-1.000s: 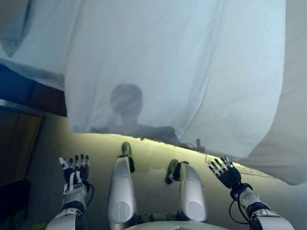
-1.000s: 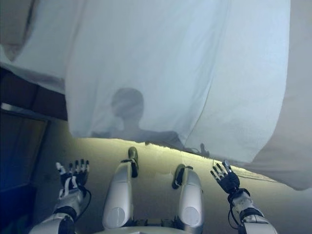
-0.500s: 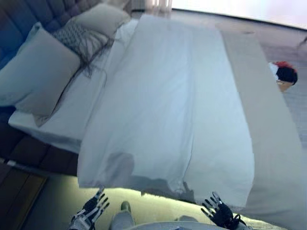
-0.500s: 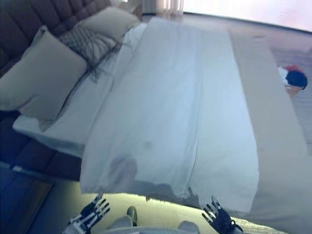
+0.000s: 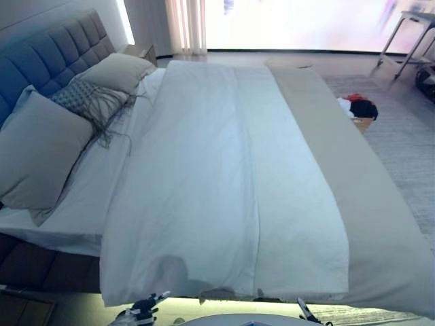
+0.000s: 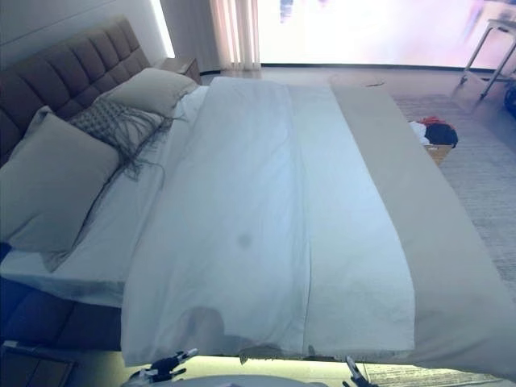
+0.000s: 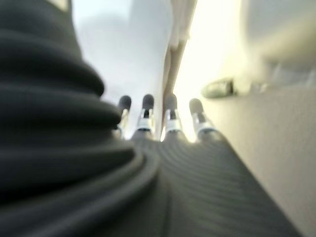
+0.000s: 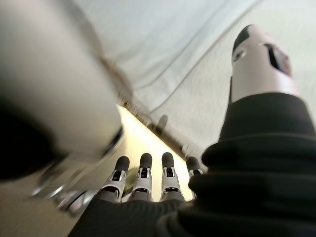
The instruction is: Make the bed neatly
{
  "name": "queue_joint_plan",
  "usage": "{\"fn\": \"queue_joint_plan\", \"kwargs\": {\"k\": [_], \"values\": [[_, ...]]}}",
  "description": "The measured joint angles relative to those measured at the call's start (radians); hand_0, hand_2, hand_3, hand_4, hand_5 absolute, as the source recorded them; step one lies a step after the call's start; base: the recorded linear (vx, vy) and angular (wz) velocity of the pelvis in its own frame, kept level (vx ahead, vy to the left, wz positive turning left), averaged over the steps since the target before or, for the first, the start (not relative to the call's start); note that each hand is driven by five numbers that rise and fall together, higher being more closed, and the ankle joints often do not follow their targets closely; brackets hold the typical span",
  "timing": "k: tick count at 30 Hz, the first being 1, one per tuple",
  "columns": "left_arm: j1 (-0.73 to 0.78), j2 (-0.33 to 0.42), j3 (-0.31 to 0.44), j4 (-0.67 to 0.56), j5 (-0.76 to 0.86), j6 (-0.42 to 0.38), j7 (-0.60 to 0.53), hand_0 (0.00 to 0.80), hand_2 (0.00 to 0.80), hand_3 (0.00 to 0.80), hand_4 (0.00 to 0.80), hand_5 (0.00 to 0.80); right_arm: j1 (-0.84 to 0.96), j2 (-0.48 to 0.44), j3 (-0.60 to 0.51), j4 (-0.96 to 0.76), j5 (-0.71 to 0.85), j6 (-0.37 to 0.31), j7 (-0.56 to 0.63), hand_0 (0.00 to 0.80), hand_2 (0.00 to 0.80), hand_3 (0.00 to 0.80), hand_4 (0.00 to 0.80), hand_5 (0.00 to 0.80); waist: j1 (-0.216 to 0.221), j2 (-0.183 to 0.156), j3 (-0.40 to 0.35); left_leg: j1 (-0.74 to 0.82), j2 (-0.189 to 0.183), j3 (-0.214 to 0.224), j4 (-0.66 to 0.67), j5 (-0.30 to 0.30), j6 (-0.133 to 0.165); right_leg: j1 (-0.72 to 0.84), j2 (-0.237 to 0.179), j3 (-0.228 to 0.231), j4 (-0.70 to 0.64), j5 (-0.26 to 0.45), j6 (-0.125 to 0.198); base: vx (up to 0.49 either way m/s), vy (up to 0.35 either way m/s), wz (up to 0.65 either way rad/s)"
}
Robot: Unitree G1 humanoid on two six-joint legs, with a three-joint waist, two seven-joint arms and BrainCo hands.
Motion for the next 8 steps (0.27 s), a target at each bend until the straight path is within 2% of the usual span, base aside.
{"fn": "queue_joint_plan", "kwargs": {"k": [8], "values": [[0.000,-0.012,-0.033,-0.001,0.028,0.017,0.012,0.000,0.000,0.000,0.000,0.000,-0.015,0.010,0.043,-0.018,-0.013,-0.009,-0.010,0.000,0.000,0.000,0.000,0.000,0.004,0.001,-0.001,0.026,0.002,0.004,0.000,0.000,-0.002,0.028,0.003,0.010,-0.019,0.011,0.000,0.009,-0.003,-0.02]]}}
